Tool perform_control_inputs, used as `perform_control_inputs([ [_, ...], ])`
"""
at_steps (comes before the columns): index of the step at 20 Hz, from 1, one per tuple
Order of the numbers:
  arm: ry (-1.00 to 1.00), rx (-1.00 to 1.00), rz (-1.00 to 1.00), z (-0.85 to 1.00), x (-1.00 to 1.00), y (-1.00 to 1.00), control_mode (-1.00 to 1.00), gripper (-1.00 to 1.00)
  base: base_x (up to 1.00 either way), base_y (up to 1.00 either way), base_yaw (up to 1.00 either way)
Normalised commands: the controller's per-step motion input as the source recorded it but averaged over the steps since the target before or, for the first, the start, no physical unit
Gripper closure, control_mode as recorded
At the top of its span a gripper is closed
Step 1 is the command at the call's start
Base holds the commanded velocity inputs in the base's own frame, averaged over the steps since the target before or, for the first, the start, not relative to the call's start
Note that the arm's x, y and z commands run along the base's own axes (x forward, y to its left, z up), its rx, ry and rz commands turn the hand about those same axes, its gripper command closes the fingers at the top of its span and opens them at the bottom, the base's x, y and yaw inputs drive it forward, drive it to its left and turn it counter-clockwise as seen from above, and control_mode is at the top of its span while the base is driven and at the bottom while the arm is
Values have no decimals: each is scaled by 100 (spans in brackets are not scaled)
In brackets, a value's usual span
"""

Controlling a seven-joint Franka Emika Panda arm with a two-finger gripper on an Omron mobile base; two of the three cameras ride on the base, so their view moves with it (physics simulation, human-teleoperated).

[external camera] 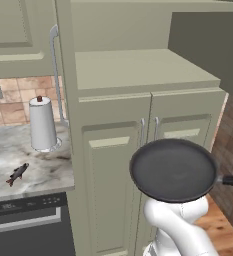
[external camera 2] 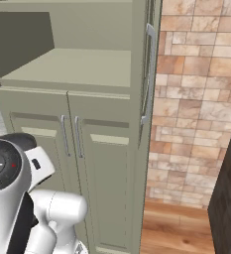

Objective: Retrieve the pan from the cabinet, then place the raw meat into the pan to avoid contamination.

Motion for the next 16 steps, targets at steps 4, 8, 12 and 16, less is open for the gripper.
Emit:
perform_control_inputs([
  [4, 0, -1, -1, -16, 0, -1, -100, 100, 0, 0, 0],
  [8, 0, 0, 0, -4, 0, 0, 100, 100, 0, 0, 0],
  [12, 0, 0, 0, 0, 0, 0, 100, 100, 0, 0, 0],
  [16, 0, 0, 0, 0, 0, 0, 100, 100, 0, 0, 0],
])
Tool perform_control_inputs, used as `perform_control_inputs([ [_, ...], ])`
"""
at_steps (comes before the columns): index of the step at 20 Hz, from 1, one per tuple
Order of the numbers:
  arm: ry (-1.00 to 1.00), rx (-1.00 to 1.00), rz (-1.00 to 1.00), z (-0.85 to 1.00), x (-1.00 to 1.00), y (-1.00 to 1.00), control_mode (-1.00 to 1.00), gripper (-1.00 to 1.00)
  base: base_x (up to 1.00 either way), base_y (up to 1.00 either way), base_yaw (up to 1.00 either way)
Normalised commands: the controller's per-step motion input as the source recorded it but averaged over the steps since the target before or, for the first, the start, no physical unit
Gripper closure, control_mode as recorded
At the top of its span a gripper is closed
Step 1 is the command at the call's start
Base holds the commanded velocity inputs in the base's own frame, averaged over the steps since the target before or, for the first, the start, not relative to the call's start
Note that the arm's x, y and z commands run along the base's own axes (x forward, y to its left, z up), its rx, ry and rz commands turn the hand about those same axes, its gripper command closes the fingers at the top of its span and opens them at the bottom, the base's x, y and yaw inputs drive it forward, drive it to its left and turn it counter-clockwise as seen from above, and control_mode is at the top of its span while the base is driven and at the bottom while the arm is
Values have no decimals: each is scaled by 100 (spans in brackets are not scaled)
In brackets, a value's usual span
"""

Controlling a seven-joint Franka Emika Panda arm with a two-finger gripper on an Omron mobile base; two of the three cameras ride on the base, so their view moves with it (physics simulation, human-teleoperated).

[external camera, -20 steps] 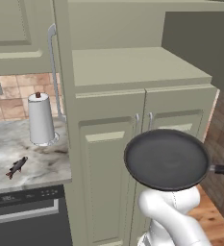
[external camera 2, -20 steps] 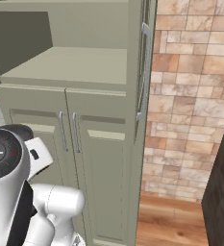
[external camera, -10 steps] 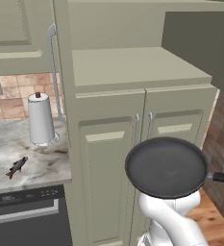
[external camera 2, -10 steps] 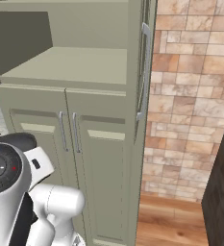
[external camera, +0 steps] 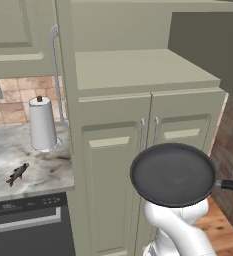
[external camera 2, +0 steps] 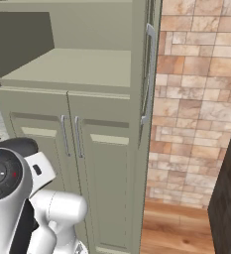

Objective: Retrieve the pan from the cabinet, then place the raw meat into the pan to avoid contamination.

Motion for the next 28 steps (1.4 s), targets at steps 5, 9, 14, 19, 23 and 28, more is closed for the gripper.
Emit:
perform_control_inputs([
  [5, 0, 0, 0, 0, 0, 0, 100, 100, -16, 0, 0],
  [9, 0, 0, 0, 0, 0, 0, 100, 100, -57, -3, 0],
  [14, 0, 0, 0, 0, 0, 0, 100, 100, -69, -4, 0],
  [19, 0, 0, 0, 0, 0, 0, 100, 100, -70, 0, 1],
  [23, 0, 0, 0, 0, 0, 0, 100, 100, -62, 3, 1],
  [28, 0, 0, 0, 0, 0, 0, 100, 100, -39, 29, 0],
])
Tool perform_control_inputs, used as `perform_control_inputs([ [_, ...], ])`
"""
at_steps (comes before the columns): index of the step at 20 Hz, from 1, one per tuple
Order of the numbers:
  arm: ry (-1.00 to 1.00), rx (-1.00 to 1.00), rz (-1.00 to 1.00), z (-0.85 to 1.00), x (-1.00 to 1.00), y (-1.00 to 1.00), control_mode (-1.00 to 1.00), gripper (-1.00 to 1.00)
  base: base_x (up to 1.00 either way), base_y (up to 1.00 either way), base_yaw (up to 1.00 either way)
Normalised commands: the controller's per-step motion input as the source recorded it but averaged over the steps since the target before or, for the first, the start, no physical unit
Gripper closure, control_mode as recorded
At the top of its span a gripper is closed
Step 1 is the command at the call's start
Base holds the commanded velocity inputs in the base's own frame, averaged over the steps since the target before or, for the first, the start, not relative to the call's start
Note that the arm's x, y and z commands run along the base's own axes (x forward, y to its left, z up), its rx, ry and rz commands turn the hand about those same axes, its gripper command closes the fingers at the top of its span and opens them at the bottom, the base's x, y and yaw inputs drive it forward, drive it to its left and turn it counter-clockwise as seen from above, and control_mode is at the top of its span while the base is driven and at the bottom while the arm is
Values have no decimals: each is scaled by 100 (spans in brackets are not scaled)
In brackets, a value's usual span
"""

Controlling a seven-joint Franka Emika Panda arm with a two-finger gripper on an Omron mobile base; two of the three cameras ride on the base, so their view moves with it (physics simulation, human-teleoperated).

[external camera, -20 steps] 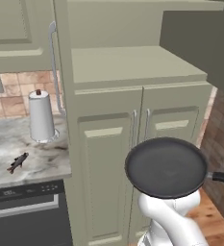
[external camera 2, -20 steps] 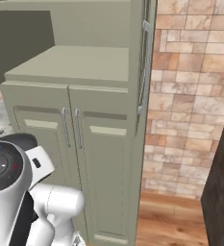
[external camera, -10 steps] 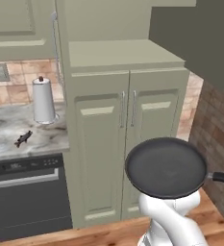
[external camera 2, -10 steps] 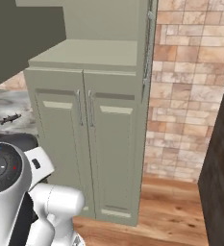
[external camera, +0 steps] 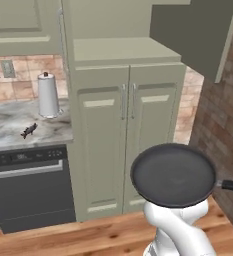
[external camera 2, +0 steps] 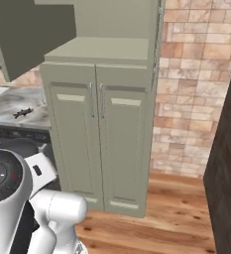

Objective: Retrieve the pan from the cabinet, then place the raw meat into the pan to avoid contamination.

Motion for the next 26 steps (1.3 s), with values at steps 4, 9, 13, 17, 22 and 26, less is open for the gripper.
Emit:
perform_control_inputs([
  [4, 0, 0, 0, 0, 0, 0, 100, 100, -13, 55, 0],
  [9, 0, 0, 0, 0, 0, 0, 100, 100, 0, 68, 0],
  [13, 0, 0, 0, 0, 0, 0, 100, 100, 0, 71, 0],
  [17, 0, 0, 0, 0, 0, 0, 100, 100, 0, 70, -1],
  [22, 0, 0, 0, 0, 0, 0, 100, 100, 0, 66, -2],
  [26, 0, 0, 0, 0, 0, 0, 100, 100, 0, 64, -4],
])
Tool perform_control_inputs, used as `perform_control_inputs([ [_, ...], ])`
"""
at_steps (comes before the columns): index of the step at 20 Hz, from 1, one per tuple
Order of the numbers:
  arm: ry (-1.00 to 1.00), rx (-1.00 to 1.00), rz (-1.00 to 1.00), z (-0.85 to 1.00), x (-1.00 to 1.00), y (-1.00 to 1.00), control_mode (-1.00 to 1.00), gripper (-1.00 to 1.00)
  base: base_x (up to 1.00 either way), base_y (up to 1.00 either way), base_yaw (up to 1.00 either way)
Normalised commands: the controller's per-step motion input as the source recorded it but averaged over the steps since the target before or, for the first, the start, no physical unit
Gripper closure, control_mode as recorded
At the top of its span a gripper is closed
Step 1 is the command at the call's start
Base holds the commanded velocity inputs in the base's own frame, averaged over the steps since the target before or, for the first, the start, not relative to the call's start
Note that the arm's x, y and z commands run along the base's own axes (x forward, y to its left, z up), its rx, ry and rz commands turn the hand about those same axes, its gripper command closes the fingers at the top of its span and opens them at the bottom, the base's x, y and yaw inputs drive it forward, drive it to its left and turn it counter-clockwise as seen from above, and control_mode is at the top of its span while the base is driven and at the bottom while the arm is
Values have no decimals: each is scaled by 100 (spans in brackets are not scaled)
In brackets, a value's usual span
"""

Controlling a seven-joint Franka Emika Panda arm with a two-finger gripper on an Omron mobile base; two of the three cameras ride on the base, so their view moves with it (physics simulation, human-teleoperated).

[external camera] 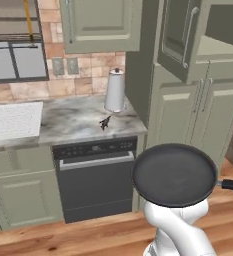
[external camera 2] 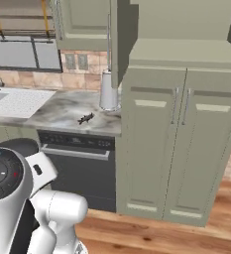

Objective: Retrieve the pan from the cabinet, then place the raw meat into the pan to avoid contamination.

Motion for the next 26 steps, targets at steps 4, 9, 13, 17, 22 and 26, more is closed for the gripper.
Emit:
perform_control_inputs([
  [4, 0, 0, 0, 0, 0, 0, 100, 100, 0, 64, -4],
  [9, 0, 0, 0, 0, 0, 0, 100, 100, 0, 65, -4],
  [13, 0, 0, 0, 0, 0, 0, 100, 100, 0, 62, -4],
  [17, 0, 0, 0, 0, 0, 0, 100, 100, 3, 46, -6],
  [22, 0, 0, 0, 0, 0, 0, 100, 100, 18, 28, -9],
  [26, 0, 0, 0, 0, 0, 0, 100, 100, 33, 21, -7],
])
